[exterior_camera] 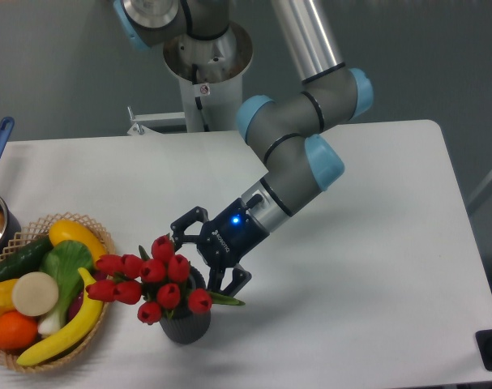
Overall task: Pick up the flowers from the vase
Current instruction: 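Close the gripper on the tulip stems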
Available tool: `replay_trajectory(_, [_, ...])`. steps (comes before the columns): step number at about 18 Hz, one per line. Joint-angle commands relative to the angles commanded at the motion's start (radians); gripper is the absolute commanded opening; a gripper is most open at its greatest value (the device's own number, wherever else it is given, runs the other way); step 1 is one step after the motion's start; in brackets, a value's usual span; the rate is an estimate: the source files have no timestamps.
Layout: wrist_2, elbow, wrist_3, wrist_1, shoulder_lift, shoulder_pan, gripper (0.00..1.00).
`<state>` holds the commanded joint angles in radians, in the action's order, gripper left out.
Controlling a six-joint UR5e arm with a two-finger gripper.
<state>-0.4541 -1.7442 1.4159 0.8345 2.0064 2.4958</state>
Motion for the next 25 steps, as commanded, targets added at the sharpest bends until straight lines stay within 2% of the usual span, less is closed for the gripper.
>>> replay_trajectory(7, [0.002,0.003,0.0,-0.002,0.002,-0.014,0.99])
replay_trajectory(11, [0.002,0.005,0.0,-0.002,0.002,-0.014,0.78])
replay_trajectory(14, [0.003,0.006,-0.002,-0.002,0.0,-0.012,0.67])
replay_trajectory(17, [0.003,0.009,-0.002,-0.002,0.0,-0.012,0.59])
replay_trajectory(19, [0.006,0.009,-0.002,-0.002,-0.002,-0.006,0.58])
replay_trajectory(22, [0.005,0.009,-0.006,-0.002,-0.002,-0.006,0.49])
replay_trajectory(25, [0.006,0.009,-0.009,-0.002,-0.002,-0.005,0.47])
